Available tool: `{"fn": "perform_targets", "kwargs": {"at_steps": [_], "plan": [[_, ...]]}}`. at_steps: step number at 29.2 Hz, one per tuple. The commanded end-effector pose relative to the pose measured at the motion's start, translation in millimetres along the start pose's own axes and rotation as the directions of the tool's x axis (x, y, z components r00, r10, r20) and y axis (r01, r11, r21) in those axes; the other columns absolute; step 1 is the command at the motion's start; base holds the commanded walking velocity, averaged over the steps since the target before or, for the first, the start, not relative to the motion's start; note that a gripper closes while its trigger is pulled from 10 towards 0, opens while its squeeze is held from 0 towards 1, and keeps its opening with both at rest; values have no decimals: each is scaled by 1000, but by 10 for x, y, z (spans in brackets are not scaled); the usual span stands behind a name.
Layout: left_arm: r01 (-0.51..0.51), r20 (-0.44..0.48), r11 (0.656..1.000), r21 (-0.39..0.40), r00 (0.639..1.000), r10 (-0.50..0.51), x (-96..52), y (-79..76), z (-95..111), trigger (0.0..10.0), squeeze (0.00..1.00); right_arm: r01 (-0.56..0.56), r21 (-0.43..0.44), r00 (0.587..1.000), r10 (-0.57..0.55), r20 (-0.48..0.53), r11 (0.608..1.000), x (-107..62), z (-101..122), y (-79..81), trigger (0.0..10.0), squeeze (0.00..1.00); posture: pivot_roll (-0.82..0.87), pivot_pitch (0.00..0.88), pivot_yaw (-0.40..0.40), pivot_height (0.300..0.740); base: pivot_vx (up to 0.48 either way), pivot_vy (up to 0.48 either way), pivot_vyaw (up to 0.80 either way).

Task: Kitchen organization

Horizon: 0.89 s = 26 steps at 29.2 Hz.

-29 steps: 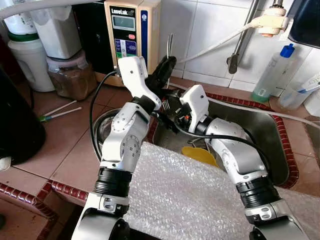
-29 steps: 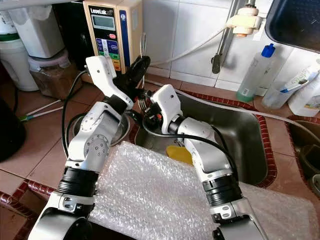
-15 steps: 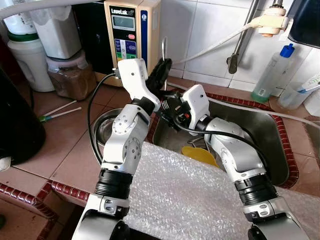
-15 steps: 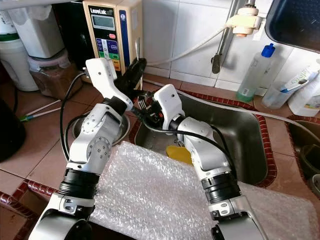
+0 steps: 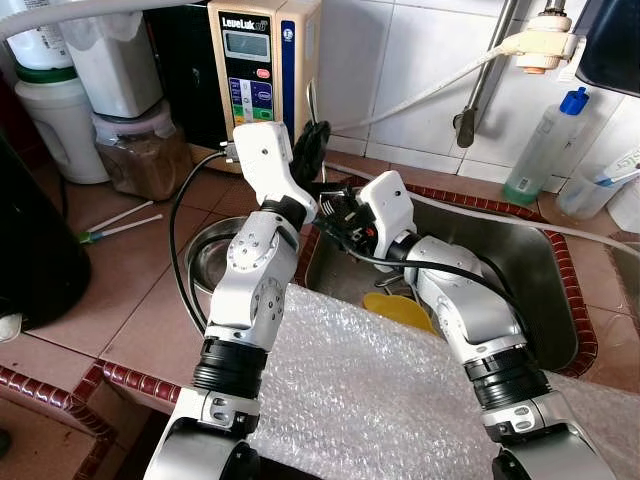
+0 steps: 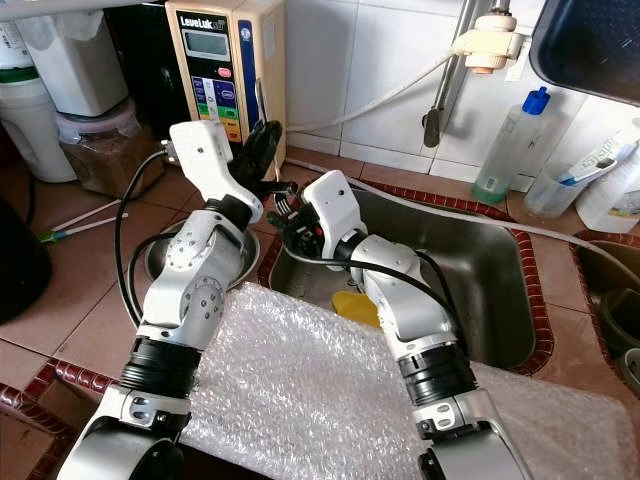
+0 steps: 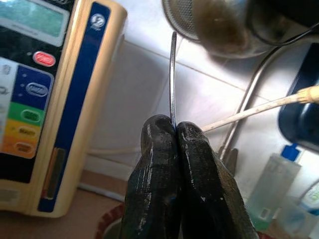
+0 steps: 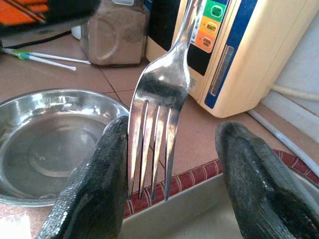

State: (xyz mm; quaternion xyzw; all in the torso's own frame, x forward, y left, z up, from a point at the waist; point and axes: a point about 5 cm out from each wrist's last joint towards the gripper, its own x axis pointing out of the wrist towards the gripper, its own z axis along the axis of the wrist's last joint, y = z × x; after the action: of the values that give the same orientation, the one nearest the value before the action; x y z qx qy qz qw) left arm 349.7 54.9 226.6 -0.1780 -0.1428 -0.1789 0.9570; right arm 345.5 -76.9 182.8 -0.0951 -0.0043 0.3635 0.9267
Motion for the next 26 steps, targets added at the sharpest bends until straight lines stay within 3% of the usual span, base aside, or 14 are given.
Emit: {"fn": "perform_targets", "kwargs": {"at_steps": [1, 3, 5, 6, 9, 11, 13, 14, 15, 16, 24, 25, 26], "plan": [[-47, -42, 999, -3, 998, 47, -1, 1, -104, 1608, 0, 46, -58, 997, -42, 59, 997, -45, 187, -88, 10000, 0, 68, 0, 6, 740, 0, 0, 0], [-56, -45, 998, -1, 997, 56, 0, 6, -108, 1843, 0, 48, -59, 997, -45, 60, 997, -45, 194, -88, 10000, 0, 68, 0, 6, 740, 0, 0, 0], [-86, -56, 996, 5, 995, 86, 5, 26, -125, 2706, 0, 69, -105, 996, -63, 63, 992, -37, 219, -80, 10000, 0, 67, 0, 6, 740, 0, 0, 0], [-90, -60, 996, 1, 994, 90, 5, 26, -131, 2510, 0, 72, -116, 996, -65, 66, 991, -30, 226, -66, 10000, 0, 66, 0, 6, 740, 0, 0, 0], [-96, -61, 995, 3, 994, 96, 6, 26, -142, 3176, 0, 77, -103, 994, -69, 83, 992, -7, 249, -24, 10000, 0, 69, 0, 5, 740, 0, 0, 0], [-95, -61, 995, 1, 994, 95, 6, 26, -144, 2784, 0, 64, -93, 995, -56, 87, 994, 0, 258, 8, 10000, 0, 69, 0, 5, 740, 0, 0, 0], [-96, -62, 995, -2, 993, 96, 3, 28, -147, 2784, 0, 50, -72, 995, -43, 94, 996, 5, 263, 41, 4196, 0, 68, 0, 5, 740, 0, 0, 0], [-97, -63, 995, -4, 993, 97, 3, 30, -149, 2824, 0, 47, -68, 995, -41, 96, 997, 5, 264, 48, 667, 0, 68, 0, 5, 740, 0, 0, 0], [-98, -64, 995, -5, 993, 98, 3, 31, -151, 2824, 0, 46, -66, 994, -40, 98, 997, 5, 264, 52, 667, 0, 68, 0, 5, 740, 0, 0, 0], [-99, -66, 995, -8, 993, 98, 2, 30, -153, 2824, 0, 46, -63, 994, -40, 98, 997, 4, 263, 53, 0, 0, 66, 0, 5, 740, 0, 0, 0], [-94, -69, 995, -23, 993, 92, 6, 3, -168, 2784, 0, 38, -9, 996, -37, 85, 999, 5, 231, 48, 0, 0, 64, 0, 3, 740, 0, 0, 0], [-93, -70, 995, -24, 993, 91, 5, 3, -168, 2627, 0, 30, -7, 996, -29, 83, 1000, 7, 229, 60, 275, 0, 64, 0, 3, 740, 0, 0, 0], [-93, -70, 995, -25, 993, 91, 3, 8, -168, 2706, 0, 16, -2, 997, -15, 82, 1000, 7, 226, 81, 2627, 0, 64, 0, 3, 740, 0, 0, 0]]}}
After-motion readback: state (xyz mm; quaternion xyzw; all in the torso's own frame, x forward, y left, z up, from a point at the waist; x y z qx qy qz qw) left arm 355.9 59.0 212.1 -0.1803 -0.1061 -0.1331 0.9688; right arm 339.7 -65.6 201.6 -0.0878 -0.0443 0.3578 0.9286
